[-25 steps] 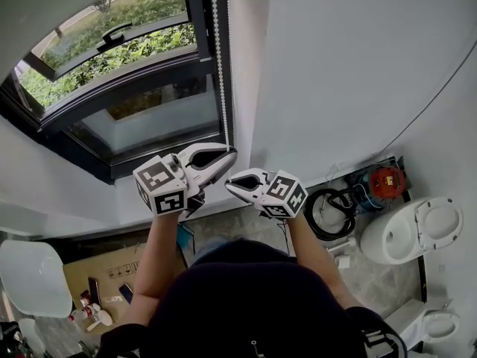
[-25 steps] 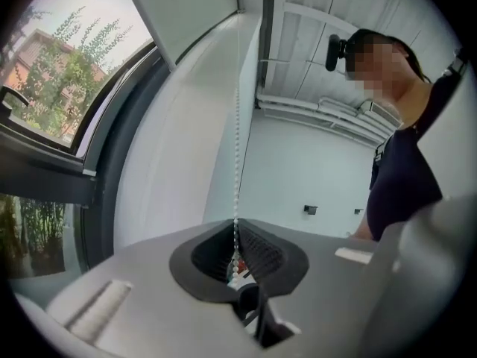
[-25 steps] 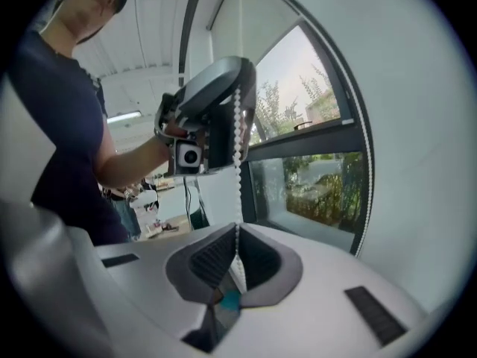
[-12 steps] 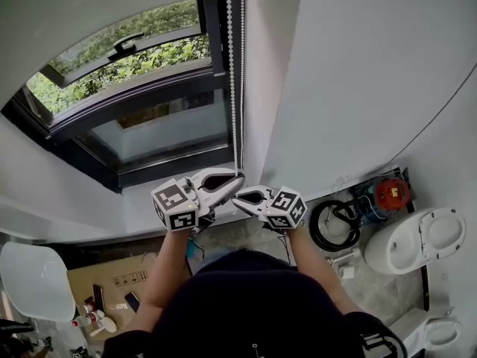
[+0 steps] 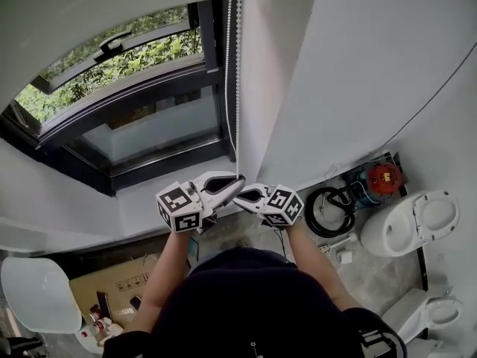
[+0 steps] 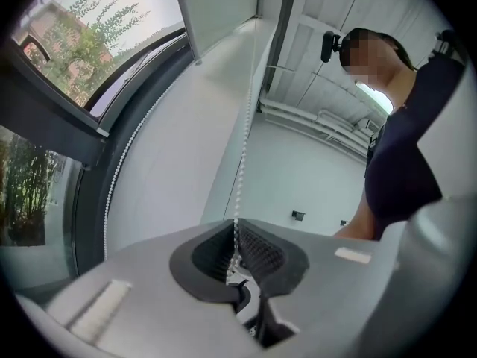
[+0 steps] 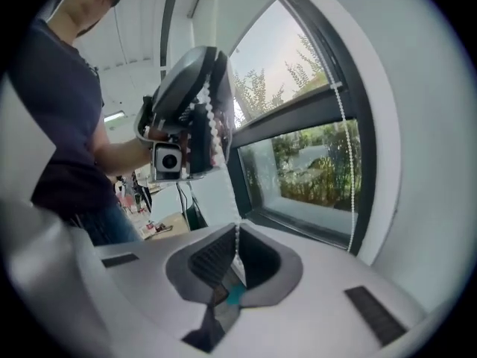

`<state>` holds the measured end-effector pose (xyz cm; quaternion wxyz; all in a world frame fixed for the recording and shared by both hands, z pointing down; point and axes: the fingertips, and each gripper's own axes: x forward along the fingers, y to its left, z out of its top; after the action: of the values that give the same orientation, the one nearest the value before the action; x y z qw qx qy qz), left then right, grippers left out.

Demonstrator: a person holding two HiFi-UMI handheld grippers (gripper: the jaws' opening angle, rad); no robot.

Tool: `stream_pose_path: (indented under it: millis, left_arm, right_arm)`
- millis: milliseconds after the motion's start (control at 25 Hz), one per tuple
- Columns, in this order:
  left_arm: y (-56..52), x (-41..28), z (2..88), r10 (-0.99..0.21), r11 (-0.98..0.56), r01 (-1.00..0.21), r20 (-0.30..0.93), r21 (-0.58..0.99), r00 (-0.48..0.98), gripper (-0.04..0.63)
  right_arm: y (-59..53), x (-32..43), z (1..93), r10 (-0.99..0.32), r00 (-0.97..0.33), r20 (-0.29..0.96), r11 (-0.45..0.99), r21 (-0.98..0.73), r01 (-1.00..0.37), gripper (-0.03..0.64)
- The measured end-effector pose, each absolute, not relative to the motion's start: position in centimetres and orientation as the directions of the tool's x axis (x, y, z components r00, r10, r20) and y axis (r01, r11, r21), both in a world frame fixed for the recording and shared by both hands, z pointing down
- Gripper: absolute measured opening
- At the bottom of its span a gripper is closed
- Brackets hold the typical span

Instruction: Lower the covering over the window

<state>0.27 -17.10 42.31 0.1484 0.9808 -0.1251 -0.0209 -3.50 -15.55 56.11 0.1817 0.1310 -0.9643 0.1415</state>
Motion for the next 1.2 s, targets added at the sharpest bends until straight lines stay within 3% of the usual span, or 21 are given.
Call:
stream_pose_path:
  millis: [240,560,680,1000,1200]
  left_arm:
    - [-16.4,-0.2,46.2,-0.223,-0.925,-0.234,0.071,0.3,0.972,0.023]
    - [-15.9,-1.3,46.8,-0.208,-0.929,-0.202,0.014,0.312,0.978,0.023]
    - [-16.2,-1.6,46.8,-0.202,-0.929,-0.191,-0.004,0.316,0.979,0.023]
    - [-15.5,-0.8,46.8,-0.136,-0.944,-0.131,0.004,0.304,0.991,0.023]
    - [-15.0,-0.4,46.7,-0.123,-0.946,-0.116,-0.002,0.303,0.992,0.023]
  right_arm:
    - [-13.8,-3.5,59.8,-0.184,-0.858,0.48,0.932,-0.191,-0.307,0.02]
    - [-13.6,-2.6,59.4,-0.244,-0.883,0.402,0.884,-0.282,-0.372,0.038]
    - [-14.0,-1.0,56.2,-0.306,-0.888,0.342,0.874,-0.27,-0.405,0.132]
    - [-15.5,-1.0,38.6,-0.393,-0.914,0.099,0.919,0.008,-0.394,0.13]
    - [-16.2,-3.3,34.3,-0.34,-0.936,0.092,0.941,0.034,-0.338,0.121]
